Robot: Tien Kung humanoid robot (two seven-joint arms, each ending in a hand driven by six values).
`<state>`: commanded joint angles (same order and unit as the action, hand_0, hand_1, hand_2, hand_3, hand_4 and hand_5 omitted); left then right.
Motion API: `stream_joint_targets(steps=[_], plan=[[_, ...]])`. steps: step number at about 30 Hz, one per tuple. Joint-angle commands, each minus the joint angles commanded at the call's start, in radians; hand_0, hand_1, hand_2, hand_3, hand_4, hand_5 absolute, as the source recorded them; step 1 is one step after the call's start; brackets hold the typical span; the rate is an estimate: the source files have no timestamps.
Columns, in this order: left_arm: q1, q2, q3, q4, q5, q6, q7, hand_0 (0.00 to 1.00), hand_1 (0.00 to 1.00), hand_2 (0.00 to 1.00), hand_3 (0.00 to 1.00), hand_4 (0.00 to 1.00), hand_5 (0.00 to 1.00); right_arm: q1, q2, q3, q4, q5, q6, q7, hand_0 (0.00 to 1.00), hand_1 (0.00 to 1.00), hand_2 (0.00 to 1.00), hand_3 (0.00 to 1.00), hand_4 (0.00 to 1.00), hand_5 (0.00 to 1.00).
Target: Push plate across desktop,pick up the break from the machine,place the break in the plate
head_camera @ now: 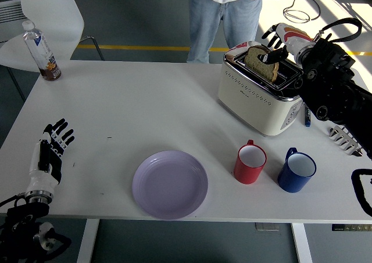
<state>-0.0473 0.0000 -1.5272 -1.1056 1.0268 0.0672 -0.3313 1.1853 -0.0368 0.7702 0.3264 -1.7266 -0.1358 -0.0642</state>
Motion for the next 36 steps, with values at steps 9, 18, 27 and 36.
stream_joint_targets(steps=[9,18,27,36], plan=[[0.001,0.000,0.016,0.005,-0.001,-0.002,-0.001,0.809,0.806,0.880,0.797,0.527,0.998,-0.001,0.019,-0.032,-0.032,0.014,0.005,-0.004,0.605,0.575,0.570,0.700,0.812,0.245],[0.005,0.000,0.028,0.009,-0.002,-0.002,-0.001,0.808,0.806,0.880,0.796,0.527,0.998,-0.002,0.037,-0.073,-0.070,0.052,-0.001,-0.008,0.673,0.636,0.623,0.727,0.808,0.254],[0.008,0.000,0.029,0.011,-0.001,-0.001,-0.002,0.809,0.806,0.879,0.796,0.528,0.998,-0.006,0.037,-0.104,-0.076,0.123,-0.020,-0.009,0.536,0.562,0.559,0.682,0.790,0.239],[0.007,0.000,0.029,0.014,-0.002,-0.001,-0.003,0.809,0.805,0.879,0.795,0.527,0.998,-0.007,0.037,-0.118,-0.083,0.193,-0.090,-0.009,0.341,0.404,0.472,0.533,0.585,0.002]])
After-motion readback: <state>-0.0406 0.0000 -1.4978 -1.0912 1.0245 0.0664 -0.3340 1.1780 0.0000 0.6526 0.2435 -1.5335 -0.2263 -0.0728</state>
